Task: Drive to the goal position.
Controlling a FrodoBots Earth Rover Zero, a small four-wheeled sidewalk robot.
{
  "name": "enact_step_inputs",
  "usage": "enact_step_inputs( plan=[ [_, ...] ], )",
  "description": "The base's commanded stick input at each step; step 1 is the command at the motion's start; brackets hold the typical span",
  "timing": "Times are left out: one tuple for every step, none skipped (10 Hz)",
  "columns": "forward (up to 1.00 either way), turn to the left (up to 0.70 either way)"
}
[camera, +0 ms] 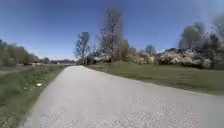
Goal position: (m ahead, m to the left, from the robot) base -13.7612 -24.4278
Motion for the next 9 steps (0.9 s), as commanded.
enact_step_inputs(
  plan=[
    [0.45, 0.27],
    [0.45, 0.27],
    [0.45, 0.27],
    [0.45, 0.25],
    [0.45, 0.00],
    [0.45, 0.00],
    [0.45, 0.00],
    [0.45, 0.00],
    [0.45, 0.00]
  ],
)
